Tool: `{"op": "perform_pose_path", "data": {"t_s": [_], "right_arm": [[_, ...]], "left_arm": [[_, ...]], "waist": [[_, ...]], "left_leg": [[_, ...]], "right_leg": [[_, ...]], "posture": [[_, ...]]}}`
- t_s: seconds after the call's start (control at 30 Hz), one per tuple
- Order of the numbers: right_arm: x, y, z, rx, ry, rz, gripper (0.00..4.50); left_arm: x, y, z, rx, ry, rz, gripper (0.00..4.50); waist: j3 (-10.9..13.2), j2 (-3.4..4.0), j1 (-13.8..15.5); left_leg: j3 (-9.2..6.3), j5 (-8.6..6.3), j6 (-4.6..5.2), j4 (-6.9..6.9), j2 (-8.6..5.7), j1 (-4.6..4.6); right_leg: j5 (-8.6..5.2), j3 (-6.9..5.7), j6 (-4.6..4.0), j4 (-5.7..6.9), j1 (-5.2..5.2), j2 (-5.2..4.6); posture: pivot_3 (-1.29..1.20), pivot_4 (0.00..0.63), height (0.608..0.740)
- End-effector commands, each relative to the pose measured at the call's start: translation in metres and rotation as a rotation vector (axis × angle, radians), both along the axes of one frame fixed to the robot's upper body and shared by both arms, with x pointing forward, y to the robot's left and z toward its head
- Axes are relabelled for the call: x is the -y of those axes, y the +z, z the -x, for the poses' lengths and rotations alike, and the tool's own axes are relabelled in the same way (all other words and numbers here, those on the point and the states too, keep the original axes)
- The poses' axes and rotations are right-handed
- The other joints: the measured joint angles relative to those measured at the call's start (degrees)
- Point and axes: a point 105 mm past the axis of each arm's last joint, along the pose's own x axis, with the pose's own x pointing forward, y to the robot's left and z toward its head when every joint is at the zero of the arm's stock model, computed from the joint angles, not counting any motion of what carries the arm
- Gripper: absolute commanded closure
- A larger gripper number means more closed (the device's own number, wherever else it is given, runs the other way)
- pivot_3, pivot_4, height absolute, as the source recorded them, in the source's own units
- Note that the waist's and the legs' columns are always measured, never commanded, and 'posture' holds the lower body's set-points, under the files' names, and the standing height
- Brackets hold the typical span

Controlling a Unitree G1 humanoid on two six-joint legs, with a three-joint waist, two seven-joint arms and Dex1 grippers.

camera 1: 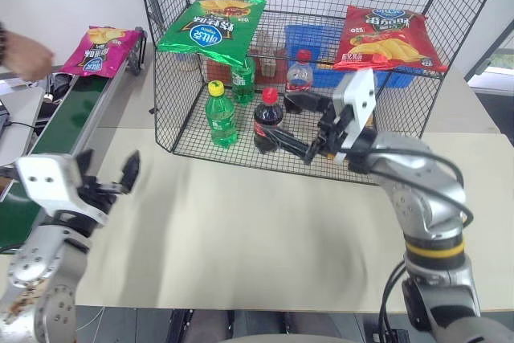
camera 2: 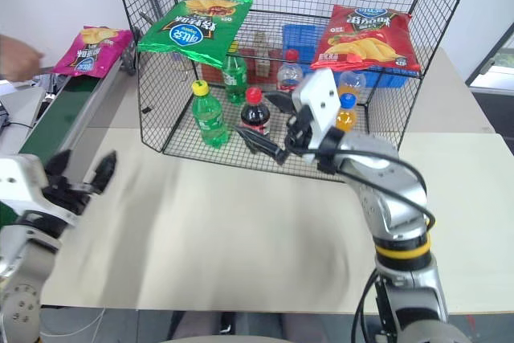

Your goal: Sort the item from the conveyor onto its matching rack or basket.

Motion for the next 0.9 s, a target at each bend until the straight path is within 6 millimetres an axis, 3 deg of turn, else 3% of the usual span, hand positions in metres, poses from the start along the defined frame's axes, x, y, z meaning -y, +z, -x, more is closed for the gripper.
{"op": "perform_pose_path", "data": {"t_s": [0.03, 0.13, 0.37, 0.63, 0.9], "right_arm": [[-0.010, 0.012, 0.007, 0.000, 0.091, 0.001, 0.00], [-0.018, 0.021, 0.015, -0.006, 0.186, 0.022, 0.00], [-0.029, 0.038, 0.023, 0.012, 0.259, 0.046, 0.00], [-0.037, 0.064, 0.039, 0.125, 0.359, -0.020, 0.00], [-0.037, 0.071, 0.038, 0.166, 0.347, -0.044, 0.00]], "left_arm": [[-0.011, 0.009, 0.006, 0.016, 0.044, 0.051, 0.05], [-0.020, 0.008, 0.016, 0.019, 0.061, 0.193, 0.05], [-0.078, 0.010, 0.039, 0.081, 0.272, 0.501, 0.05], [-0.124, 0.005, 0.040, 0.116, 0.346, 0.838, 0.05], [-0.147, -0.001, 0.034, 0.074, 0.356, 0.945, 0.05]], "waist": [[0.00, -0.01, 0.12], [0.00, -0.01, 0.10], [0.00, -0.02, 0.12], [-0.02, -0.05, 0.31], [-0.04, -0.11, 0.29]], "left_leg": [[-0.01, -0.01, 0.01, 0.00, -0.01, -0.02], [-0.02, -0.01, 0.02, 0.01, -0.01, -0.06], [-0.13, -0.01, 0.02, 0.03, 0.07, 0.01], [-0.18, -0.01, 0.02, 0.04, 0.04, 0.00], [-0.22, -0.01, 0.01, 0.04, 0.04, 0.00]], "right_leg": [[0.00, 0.00, 0.00, -0.02, 0.00, -0.01], [0.00, 0.00, 0.00, -0.03, 0.00, -0.16], [0.00, -0.08, -0.01, 0.08, 0.00, -0.20], [0.00, -0.17, -0.01, 0.10, -0.02, -0.26], [0.00, -0.45, -0.01, 0.12, -0.02, -0.31]], "posture": [[0.00, 0.150, 0.740], [0.00, 0.150, 0.740], [0.00, 0.150, 0.740], [0.00, 0.150, 0.740], [0.00, 0.150, 0.740]]}}
